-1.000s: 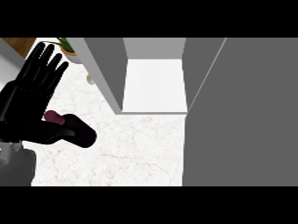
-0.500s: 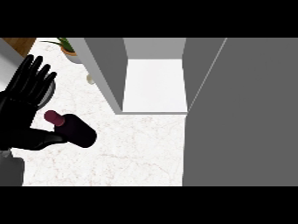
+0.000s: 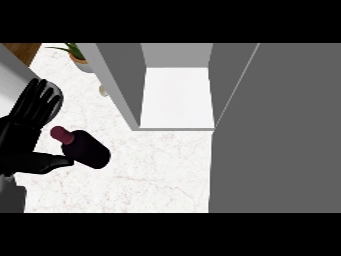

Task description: Pick up the wine, place it into the cabinet and close the cabinet

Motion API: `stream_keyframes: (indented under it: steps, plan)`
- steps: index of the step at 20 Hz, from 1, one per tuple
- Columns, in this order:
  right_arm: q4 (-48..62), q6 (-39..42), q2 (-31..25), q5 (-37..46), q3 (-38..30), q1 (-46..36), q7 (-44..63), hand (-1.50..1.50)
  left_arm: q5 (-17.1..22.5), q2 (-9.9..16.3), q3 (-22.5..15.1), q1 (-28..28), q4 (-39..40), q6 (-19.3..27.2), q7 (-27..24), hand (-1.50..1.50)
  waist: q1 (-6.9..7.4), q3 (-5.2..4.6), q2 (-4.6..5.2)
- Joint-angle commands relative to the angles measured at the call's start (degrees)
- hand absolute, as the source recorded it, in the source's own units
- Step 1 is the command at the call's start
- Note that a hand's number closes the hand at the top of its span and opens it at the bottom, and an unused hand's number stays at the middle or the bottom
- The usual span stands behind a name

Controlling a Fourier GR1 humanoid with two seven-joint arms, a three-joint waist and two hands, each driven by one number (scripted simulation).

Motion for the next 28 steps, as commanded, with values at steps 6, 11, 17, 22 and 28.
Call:
stream_keyframes:
  steps: [6, 11, 17, 22, 28]
  plan:
    - [-0.81, -0.97, 1.72, 3.18, 3.27, -1.01, 1.49, -1.5, -2.62, 0.41, 2.11, 2.87, 9.88, -4.55, -10.01, -1.5, 0.03, -0.01, 0.01]
    - [-3.56, 1.17, 2.91, 3.42, 4.29, 4.85, -1.38, -1.5, -6.51, 1.27, 1.4, -0.46, 19.2, -5.59, -14.19, -1.5, -0.41, -0.01, 0.05]
    - [-0.94, 2.35, -3.09, -7.72, -7.33, -1.88, 3.51, -1.5, -6.19, 2.36, 3.17, -2.16, 25.48, -7.75, -18.51, -1.5, -0.28, 0.0, 0.07]
    - [-3.14, 1.48, 2.48, 2.13, 2.77, 3.22, -0.09, -1.5, -6.95, 2.42, 2.41, -3.1, 28.75, -8.62, -19.98, -1.5, -0.12, 0.01, -0.01]
    - [-5.36, -0.95, 1.18, -0.03, 0.94, -0.7, 5.64, -1.5, -9.28, 2.57, 2.59, -4.28, 40.94, -11.5, -28.85, -1.5, -0.27, -0.03, 0.05]
